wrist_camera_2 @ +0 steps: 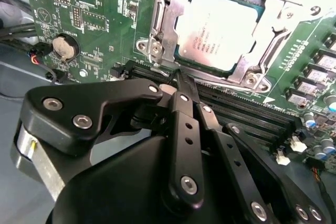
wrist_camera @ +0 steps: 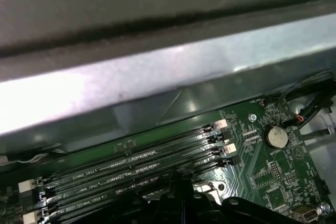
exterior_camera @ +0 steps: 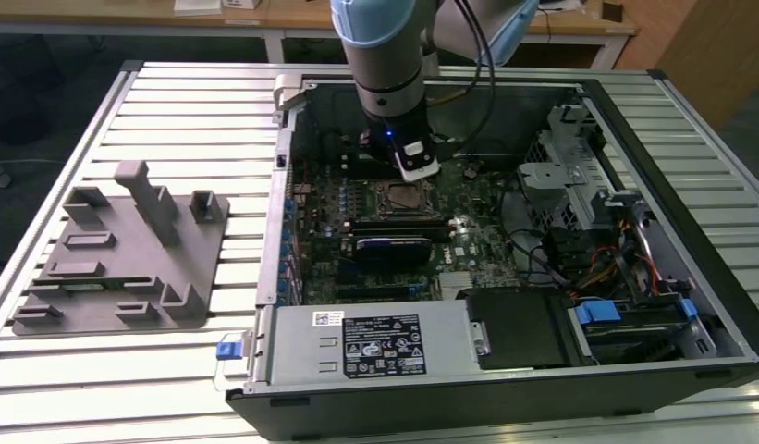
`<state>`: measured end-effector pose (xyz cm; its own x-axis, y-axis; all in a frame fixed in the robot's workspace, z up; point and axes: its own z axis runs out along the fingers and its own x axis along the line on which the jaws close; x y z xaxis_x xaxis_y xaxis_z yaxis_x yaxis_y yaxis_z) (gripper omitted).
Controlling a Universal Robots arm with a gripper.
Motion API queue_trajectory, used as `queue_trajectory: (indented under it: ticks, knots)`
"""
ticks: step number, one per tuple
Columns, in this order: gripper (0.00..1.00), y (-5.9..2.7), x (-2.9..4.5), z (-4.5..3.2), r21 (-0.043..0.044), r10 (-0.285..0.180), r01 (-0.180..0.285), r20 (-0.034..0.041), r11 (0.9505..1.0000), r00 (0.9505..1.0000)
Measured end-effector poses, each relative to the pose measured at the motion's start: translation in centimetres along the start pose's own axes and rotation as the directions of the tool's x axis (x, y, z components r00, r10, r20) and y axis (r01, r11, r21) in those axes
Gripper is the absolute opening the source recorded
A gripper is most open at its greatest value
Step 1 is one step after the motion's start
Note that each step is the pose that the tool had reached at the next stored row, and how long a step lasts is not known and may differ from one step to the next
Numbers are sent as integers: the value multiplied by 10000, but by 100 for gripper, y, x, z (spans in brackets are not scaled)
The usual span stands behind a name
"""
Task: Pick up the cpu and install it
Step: 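Install the first cpu locking lever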
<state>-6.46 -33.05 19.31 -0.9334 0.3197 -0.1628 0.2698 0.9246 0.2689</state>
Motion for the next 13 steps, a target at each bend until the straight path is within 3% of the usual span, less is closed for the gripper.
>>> queue_trajectory:
  ticks: [7,13]
  knots:
    - [11,-7,4,25,112,-35,34,130,9999,9999]
    - [11,-9,5,31,128,-41,39,150,9999,9999]
